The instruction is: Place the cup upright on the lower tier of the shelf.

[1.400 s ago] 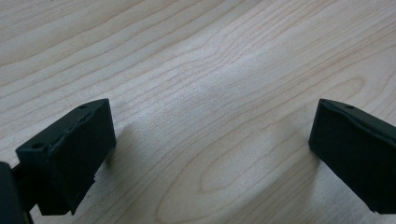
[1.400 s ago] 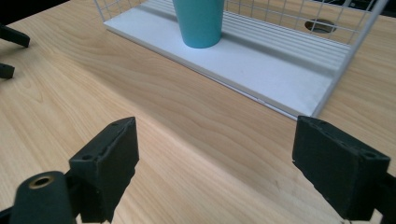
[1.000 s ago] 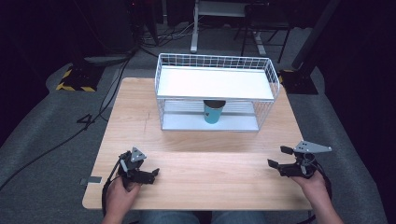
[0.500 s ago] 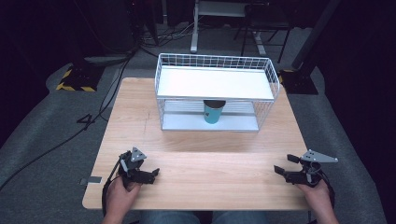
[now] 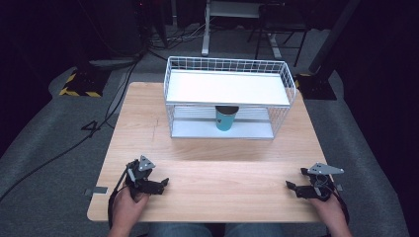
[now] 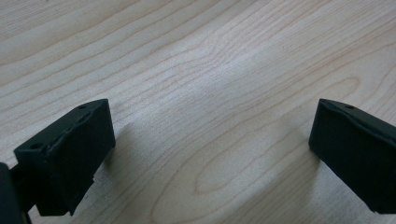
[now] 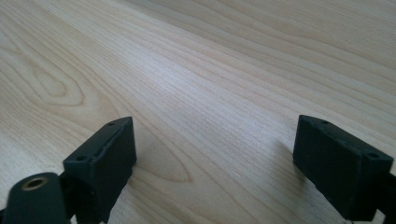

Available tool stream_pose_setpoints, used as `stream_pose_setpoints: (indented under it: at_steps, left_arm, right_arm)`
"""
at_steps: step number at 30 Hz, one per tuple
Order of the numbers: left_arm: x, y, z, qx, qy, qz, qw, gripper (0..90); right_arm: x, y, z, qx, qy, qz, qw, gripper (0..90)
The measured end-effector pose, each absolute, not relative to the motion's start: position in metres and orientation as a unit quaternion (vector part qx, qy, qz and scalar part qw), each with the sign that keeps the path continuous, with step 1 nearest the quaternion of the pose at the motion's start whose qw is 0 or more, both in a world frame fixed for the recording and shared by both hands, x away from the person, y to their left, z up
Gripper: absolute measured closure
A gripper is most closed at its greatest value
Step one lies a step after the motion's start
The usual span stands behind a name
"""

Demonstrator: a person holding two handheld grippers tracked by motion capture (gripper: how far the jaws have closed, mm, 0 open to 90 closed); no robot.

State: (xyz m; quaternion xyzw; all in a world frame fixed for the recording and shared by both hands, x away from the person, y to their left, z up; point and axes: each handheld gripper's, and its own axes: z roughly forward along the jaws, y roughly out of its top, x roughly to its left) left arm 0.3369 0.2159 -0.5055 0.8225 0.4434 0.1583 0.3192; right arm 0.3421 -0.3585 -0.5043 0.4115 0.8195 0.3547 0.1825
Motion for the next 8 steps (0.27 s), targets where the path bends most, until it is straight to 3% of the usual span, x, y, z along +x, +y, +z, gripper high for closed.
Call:
stream_pose_setpoints:
  at_steps: [8]
  left_arm:
    - [0.3375, 0.2159, -0.5056, 0.823, 0.442, 0.157, 0.32, 0.8]
  right_arm:
    - [0.346, -0.3552, -0.505, 0.416, 0.82, 0.351, 0.179, 7.2]
